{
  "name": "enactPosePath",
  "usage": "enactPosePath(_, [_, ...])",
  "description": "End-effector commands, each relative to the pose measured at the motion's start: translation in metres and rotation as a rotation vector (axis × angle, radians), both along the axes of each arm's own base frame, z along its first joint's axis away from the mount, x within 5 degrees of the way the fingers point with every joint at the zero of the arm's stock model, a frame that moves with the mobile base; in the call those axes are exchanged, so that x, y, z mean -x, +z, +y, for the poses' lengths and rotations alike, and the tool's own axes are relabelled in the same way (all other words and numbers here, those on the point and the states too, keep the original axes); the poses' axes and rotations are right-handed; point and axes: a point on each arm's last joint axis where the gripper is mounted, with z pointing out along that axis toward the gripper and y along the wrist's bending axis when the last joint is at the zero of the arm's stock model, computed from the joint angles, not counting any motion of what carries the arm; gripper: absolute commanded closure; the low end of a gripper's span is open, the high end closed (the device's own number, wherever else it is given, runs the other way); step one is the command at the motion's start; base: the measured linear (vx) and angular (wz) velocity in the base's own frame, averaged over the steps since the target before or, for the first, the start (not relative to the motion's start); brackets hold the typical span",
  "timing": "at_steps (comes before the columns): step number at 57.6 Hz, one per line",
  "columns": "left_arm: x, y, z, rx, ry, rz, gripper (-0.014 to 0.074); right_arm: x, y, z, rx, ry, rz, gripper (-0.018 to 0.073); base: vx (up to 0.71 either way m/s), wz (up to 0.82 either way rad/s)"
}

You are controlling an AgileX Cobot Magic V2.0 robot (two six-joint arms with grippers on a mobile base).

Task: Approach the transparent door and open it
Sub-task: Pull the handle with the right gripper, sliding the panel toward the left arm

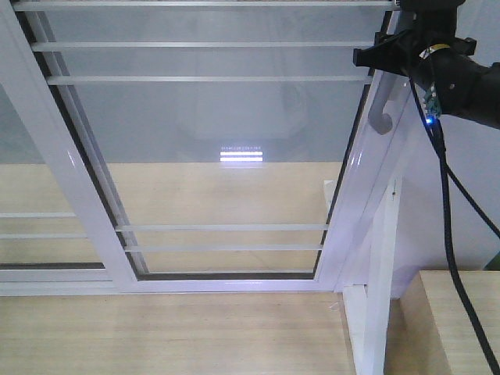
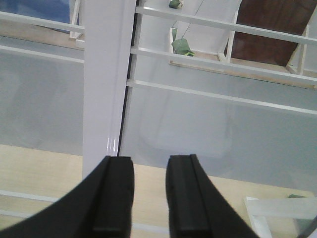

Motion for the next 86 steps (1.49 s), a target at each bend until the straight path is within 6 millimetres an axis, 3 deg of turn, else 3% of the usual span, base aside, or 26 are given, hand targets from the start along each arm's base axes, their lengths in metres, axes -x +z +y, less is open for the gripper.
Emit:
enactPosePath(1, [-0.003,0.019,0.002,0.007,0.021,-0.118,0.0270,0.006,0.033,0.016,0.012,0.048,-0.103,0.0222,0.00,0.00])
enactPosePath(15, [-0.003,0.020,0.002,0.007,0.022,-0.128,0.0270,0.012,0.034,0.047,0.036,0.130,-0.130,0.0222,0.00,0.00])
enactPosePath(39, [-0.003,0.020,0.002,0.007,0.023,-0.131,0.0270,0.018,0.035,0.069,0.024,0.179,-0.131,0.0222,0.00,0.00])
enactPosePath(57, [-0.003,0.020,0.002,0.007,0.023,-0.131,0.0270,0.027,0.035,0.098,0.010,0.248,-0.134,0.0222,0.00,0.00])
enactPosePath(73, [-0.003,0.020,0.002,0.007,0.023,-0.132,0.0270,0.047,0.035,0.142,0.002,0.359,-0.135,0.0222,0.00,0.00])
enactPosePath(79, [-0.003,0.020,0.002,0.007,0.023,-0.132,0.0270,0.051,0.042,0.141,-0.010,0.361,-0.136,0.0222,0.00,0.00])
enactPosePath(86, [-0.003,0.020,0.002,0.007,0.023,-0.132,0.0270,0.063,0.065,0.131,-0.044,0.361,-0.100,0.0223,0.00,0.00])
